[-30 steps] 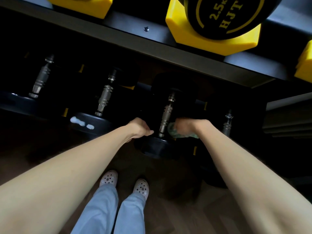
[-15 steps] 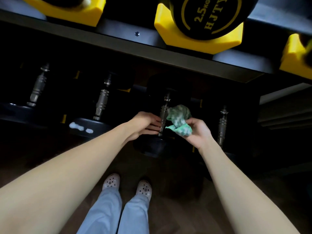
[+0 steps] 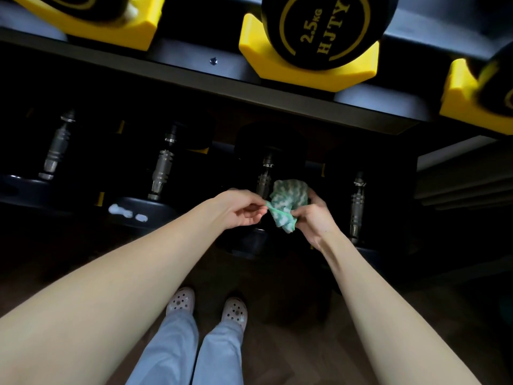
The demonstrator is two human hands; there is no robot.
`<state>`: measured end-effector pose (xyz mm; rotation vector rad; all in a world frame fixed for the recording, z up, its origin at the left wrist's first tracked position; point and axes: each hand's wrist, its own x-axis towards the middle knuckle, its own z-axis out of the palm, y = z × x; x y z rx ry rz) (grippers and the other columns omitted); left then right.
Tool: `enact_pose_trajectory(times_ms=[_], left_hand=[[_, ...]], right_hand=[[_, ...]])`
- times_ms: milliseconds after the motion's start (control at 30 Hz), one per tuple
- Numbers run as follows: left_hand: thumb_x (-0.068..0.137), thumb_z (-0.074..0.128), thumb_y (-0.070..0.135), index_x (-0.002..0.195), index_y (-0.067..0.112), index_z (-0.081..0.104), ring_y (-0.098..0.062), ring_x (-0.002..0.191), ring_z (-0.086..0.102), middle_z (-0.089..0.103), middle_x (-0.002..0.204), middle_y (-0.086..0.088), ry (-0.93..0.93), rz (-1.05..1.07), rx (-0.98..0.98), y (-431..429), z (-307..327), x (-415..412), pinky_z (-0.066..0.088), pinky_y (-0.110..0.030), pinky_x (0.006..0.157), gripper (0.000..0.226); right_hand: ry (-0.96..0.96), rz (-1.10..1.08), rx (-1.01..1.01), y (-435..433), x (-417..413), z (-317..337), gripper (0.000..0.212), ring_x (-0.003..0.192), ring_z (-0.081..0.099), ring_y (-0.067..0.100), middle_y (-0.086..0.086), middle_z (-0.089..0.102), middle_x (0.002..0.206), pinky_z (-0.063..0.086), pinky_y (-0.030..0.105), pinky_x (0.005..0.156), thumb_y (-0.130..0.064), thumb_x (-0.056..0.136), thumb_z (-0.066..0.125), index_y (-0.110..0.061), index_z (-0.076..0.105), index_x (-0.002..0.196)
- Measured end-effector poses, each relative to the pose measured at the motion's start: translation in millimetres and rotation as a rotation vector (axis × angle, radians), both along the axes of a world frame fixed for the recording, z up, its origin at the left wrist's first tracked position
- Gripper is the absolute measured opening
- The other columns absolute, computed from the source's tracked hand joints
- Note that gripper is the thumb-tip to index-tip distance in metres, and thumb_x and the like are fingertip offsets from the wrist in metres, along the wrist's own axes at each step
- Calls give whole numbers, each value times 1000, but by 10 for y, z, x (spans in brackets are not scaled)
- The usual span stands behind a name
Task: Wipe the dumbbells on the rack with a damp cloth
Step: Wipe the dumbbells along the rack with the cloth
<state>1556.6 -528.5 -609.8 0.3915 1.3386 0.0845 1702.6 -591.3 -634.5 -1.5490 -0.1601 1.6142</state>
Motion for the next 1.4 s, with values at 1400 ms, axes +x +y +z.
enact_pose_trajectory(times_ms=[1400], left_hand=[[98, 31, 4, 95, 5, 56, -10, 66, 53, 56, 74, -6, 200, 103, 65, 42, -549, -450, 39, -16, 58, 25]], right_hand=[[-632, 883, 259, 165, -229, -573, 29, 111, 46, 15, 6, 50, 117, 31, -5, 80, 16, 83, 54, 7, 65, 109]])
